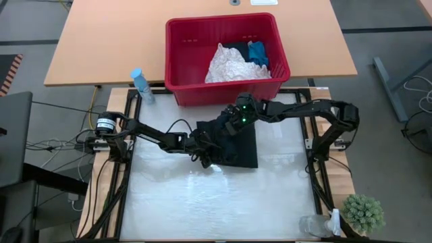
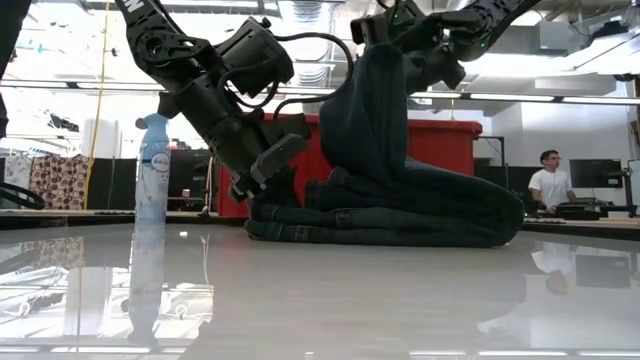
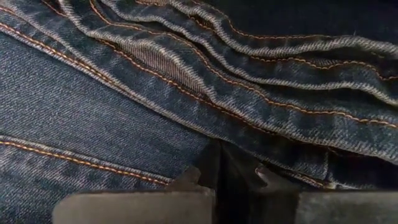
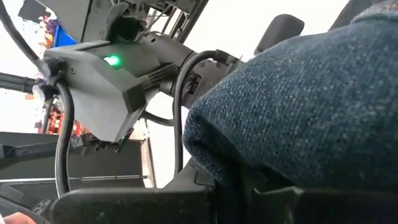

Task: Fold Laundry from Bin
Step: Fold the black pants from the red bin

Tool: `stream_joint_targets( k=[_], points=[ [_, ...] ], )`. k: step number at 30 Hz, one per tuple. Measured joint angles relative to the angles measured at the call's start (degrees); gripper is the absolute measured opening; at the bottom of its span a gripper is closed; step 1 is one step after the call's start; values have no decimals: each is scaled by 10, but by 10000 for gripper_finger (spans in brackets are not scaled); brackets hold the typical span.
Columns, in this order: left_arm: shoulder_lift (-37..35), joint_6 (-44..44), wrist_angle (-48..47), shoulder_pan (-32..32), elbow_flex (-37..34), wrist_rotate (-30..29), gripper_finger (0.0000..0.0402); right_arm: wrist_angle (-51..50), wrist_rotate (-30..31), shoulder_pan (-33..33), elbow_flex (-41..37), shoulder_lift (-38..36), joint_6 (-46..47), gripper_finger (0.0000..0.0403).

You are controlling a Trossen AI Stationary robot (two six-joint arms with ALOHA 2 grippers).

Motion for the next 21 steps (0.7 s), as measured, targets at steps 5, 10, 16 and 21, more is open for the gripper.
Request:
stream_joint_targets(
  k=[5,10,16,21],
  points=[
    [0,4,4,0,0,0,0,2,14,-12,0,-1,-19,37],
    [0,6,20,0,0,3,0,2,45,-13,0,-1,-36,58],
    [0,13,23,0,0,3,0,2,46,-12,0,-1,-40,111],
    [0,14,25,0,0,3,0,2,46,-12,0,-1,-55,138]
  ],
)
